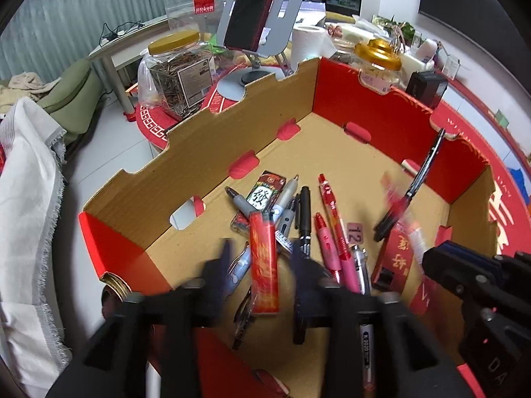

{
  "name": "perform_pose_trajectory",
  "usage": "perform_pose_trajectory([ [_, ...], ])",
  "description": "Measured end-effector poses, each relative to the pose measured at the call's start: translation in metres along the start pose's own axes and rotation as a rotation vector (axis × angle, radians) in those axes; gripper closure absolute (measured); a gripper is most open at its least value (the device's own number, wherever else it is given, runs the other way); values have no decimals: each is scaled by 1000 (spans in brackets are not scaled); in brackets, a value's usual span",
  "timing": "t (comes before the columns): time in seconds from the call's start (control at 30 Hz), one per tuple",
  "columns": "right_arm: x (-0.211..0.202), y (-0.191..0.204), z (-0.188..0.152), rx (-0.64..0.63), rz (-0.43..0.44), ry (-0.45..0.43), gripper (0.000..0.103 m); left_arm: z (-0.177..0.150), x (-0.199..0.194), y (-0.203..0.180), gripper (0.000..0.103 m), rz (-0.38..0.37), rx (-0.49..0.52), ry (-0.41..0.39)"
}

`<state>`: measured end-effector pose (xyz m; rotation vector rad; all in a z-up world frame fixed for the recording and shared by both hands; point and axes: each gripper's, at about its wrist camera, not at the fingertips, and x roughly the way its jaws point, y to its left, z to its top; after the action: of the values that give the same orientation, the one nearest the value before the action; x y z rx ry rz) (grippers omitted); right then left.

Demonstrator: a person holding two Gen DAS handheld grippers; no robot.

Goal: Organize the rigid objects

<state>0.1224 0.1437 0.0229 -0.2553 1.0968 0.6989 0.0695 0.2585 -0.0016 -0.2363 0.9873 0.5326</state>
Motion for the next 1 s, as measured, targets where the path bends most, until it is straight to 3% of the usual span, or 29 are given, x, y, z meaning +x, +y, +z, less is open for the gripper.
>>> perform_pose_trajectory([
  [0.03, -1, -1, -1, -3, -5, -2, 91, -1, -1, 1, 31, 3, 0, -6],
  [0.1, -4, -4, -1, -4, -39, -13, 53, -3, -6, 3, 25, 27, -2, -32],
  [0.13, -8, -6, -1, -3, -46, -27, 41, -3, -7, 5, 24, 33, -6, -37],
  [0.27, -22, -11, -2, 0, 3, -53, 22, -5, -11, 8, 18, 6, -13, -21],
  [0.33, -31, -9, -3, -19, 10, -74, 1, -6, -13, 3, 17, 23, 17, -15],
  [0.43, -43, -7, -7, -24, -11, -109, 1, -10, -25, -2, 13, 15, 34, -57],
  [0.5, -49, -10, -9, -11, 3, -114, 1, -12, -35, -2, 0, 4, 24, -79],
  [0.67, -61, -18, -13, 40, 29, -118, 1, -16, -56, 1, 0, 54, -21, -177],
  [0.77, -68, -19, -15, 60, 43, -138, 1, -17, -57, 3, 0, -2, -30, -130],
  [1.0, -72, -18, -17, 98, 65, -136, 1, -26, -63, 5, 0, -1, -71, -54],
])
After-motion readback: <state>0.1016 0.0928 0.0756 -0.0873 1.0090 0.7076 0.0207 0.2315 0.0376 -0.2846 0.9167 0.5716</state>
